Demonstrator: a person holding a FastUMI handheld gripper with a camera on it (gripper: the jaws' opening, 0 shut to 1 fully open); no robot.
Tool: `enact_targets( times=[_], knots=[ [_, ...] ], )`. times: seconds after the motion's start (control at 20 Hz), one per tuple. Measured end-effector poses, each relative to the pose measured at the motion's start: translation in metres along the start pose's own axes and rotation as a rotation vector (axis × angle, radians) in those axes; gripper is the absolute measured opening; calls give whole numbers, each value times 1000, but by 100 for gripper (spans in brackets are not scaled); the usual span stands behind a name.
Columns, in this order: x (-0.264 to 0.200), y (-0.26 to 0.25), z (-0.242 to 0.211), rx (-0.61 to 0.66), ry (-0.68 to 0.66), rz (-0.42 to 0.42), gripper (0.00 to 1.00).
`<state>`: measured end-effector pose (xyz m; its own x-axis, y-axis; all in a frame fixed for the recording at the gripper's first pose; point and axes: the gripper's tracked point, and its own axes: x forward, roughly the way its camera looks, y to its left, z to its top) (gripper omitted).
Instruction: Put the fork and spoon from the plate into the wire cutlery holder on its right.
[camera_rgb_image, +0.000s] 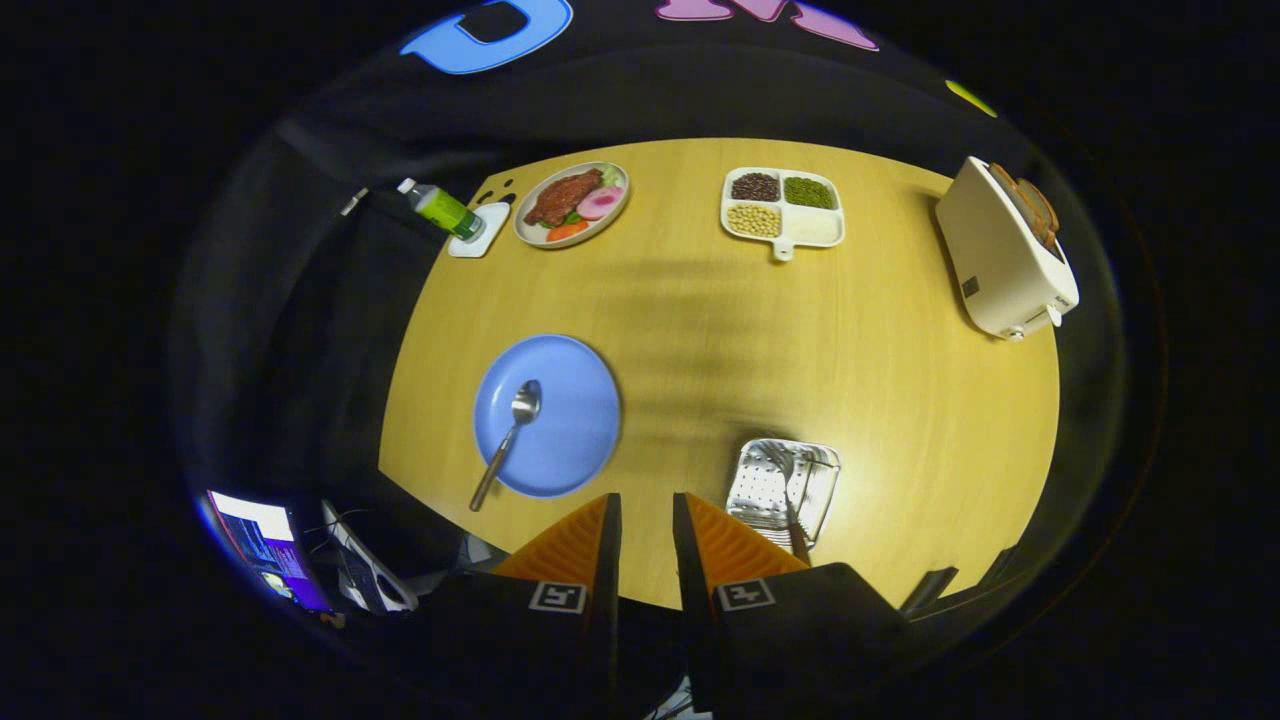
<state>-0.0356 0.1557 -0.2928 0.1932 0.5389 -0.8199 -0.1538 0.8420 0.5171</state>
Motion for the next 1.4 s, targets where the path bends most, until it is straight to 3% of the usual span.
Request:
enact_targets(
  times=[0.1, 0.25, 0.35, 0.45, 0.8, 1.4],
  knots=[
    [9, 32, -3, -4, -19, 48, 45],
    [32, 74, -10, -2, -6, 92, 45],
    [52, 97, -15, -1, 8, 109, 53],
    [73, 117, -20, 15, 27, 121, 54],
    [153, 143, -24, 153, 69, 61, 54],
    [228, 134, -32, 180, 132, -88, 54]
  ],
)
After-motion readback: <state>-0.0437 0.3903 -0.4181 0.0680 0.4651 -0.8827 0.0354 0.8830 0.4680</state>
